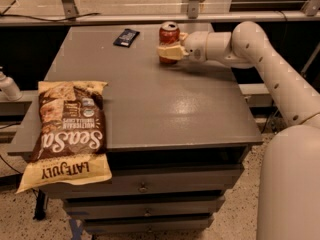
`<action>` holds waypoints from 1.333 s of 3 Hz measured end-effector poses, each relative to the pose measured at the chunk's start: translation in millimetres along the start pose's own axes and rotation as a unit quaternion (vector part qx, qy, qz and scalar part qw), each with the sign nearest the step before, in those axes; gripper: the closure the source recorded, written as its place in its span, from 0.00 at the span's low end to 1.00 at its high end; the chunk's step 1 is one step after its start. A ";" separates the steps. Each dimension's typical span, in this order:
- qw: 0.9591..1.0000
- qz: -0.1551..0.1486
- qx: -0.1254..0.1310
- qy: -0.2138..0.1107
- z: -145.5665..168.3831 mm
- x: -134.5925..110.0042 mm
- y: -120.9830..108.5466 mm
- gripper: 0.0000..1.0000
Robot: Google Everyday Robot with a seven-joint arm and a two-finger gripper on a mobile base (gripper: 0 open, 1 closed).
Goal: Move coke can near rxbar blueberry
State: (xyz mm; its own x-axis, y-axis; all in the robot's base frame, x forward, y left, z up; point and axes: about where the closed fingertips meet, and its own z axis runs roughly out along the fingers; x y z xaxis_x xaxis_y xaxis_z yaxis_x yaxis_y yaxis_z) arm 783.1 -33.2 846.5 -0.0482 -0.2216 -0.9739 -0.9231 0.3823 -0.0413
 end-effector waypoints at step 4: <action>1.000 -0.024 0.009 0.003 8.8 -41.7 -12.0 1.00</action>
Offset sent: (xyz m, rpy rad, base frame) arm 0.1272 0.0538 0.0519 -0.0321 -0.1755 0.0037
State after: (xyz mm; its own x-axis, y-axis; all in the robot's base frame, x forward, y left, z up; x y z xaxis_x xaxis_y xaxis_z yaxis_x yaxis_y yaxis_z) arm 799.5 -20.6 885.7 -0.0069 -0.2448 -0.9696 -0.9171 0.3879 -0.0914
